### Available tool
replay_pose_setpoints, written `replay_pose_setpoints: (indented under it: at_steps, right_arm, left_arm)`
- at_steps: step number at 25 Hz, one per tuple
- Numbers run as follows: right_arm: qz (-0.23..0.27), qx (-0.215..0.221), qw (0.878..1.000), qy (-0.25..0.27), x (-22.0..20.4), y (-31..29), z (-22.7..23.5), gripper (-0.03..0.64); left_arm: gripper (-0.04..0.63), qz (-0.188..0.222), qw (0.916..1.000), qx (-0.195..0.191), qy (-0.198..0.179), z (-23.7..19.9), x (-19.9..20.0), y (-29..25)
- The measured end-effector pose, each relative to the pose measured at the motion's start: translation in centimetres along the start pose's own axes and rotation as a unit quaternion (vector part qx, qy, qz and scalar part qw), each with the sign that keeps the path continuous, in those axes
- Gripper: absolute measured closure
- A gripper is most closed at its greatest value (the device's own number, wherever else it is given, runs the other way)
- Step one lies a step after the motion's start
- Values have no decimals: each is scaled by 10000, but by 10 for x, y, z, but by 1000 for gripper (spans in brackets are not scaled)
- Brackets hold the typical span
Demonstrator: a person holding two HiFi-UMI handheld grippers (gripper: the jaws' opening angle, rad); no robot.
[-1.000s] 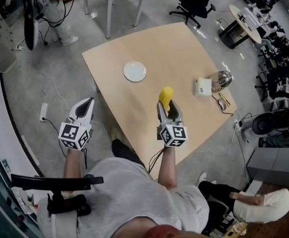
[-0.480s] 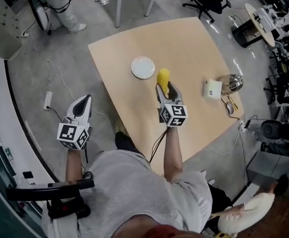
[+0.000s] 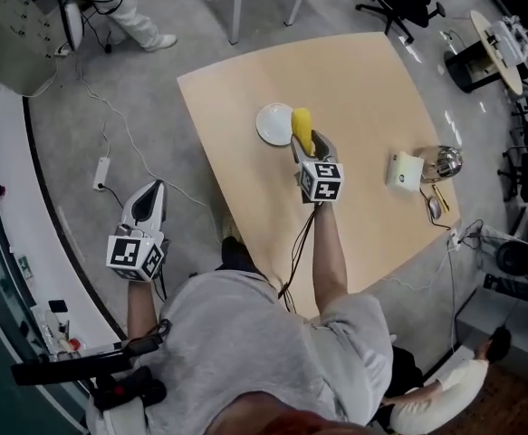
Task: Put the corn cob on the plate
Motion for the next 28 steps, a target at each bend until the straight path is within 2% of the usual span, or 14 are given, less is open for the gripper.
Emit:
replay_pose_setpoints:
  at_steps: [9,16,28]
  right_arm:
    - [-763,169,9968,187,-20,-68,-2,394]
    - [-1326,133,9892,615,-38,-106,-5,394]
    - [-2051,115,9742,934,-57,-140,-6,394]
  left_arm:
    - [575,32,9982,576,144,-23,-1,27]
    - [575,37,9953,940,237,-41,-6,43]
    - [575,70,9913,1254,389,-53,-11,58]
Point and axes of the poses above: the fingertips, and each gripper's own axes: y backward along the fingers, z to its right, x out of its top, the point moved 3 cm from there along y, backward along the fingers, and after that the axes turned 5 degrees about -z, right-handed, at the moved point
